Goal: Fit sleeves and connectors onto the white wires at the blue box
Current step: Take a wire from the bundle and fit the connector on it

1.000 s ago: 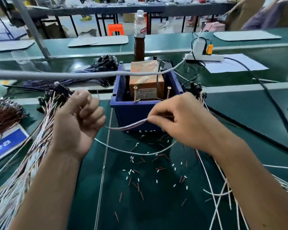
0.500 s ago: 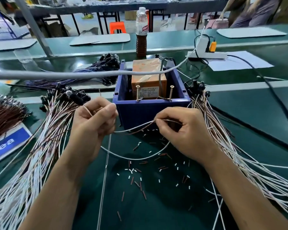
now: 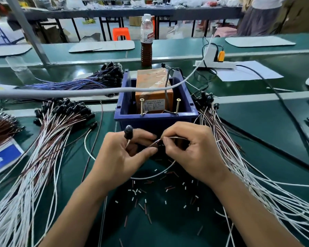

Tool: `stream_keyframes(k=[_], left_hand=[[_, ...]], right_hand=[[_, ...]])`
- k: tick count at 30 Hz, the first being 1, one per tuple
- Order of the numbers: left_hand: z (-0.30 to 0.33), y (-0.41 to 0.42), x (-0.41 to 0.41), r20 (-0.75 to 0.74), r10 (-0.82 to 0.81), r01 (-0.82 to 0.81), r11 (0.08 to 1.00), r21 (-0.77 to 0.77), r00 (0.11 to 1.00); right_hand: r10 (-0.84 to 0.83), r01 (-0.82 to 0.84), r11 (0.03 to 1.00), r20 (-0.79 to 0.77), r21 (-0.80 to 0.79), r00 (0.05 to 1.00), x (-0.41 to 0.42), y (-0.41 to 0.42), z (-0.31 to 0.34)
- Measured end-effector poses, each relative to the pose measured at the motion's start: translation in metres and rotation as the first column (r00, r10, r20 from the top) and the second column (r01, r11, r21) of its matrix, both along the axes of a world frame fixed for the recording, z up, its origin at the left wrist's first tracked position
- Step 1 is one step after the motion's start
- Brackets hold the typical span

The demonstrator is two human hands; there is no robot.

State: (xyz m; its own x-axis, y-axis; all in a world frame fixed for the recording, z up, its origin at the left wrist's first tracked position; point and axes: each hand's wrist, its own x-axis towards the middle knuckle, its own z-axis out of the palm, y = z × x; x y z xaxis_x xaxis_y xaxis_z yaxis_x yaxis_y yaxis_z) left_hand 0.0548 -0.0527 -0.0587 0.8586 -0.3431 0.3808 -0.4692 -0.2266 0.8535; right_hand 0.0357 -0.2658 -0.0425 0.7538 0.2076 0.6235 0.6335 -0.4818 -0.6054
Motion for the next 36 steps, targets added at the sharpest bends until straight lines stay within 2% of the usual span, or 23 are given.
stream_keyframes(k=[3,6,14,21,26,36], left_hand=[[-0.001,0.000,0.001,0.036,0.001,-0.002,1.000,0.015,0.999],[0.000,-0.002,0.001,-0.003,0.010,-0.011,0.999,-0.038,1.000],[0.001,-0.004,-0.001,-0.035,0.068,-0.068,0.998,0.016,0.997],[0.001,-0.005,0.000,-0.056,0.066,-0.061,0.994,0.085,0.996],[0.003,-0.002,0.000,-0.091,0.085,-0.080,0.995,0.055,0.992],[0.005,0.003,0.001,-0.110,0.034,-0.028,0.998,0.054,0.993]], right_hand=[[0.003,-0.003,1.000,-0.002,-0.009,1.000,0.000,0.000,-0.001],[-0.003,0.003,1.000,-0.012,-0.008,1.000,0.001,0.000,-0.003],[-0.028,0.027,0.998,-0.012,-0.061,1.000,0.002,0.000,-0.008],[-0.049,0.040,0.993,-0.085,-0.107,0.995,0.001,0.000,-0.012],[-0.047,0.031,0.991,-0.113,-0.133,0.992,0.001,-0.001,-0.012],[-0.018,0.003,0.993,-0.129,-0.116,0.991,-0.001,-0.001,-0.008]])
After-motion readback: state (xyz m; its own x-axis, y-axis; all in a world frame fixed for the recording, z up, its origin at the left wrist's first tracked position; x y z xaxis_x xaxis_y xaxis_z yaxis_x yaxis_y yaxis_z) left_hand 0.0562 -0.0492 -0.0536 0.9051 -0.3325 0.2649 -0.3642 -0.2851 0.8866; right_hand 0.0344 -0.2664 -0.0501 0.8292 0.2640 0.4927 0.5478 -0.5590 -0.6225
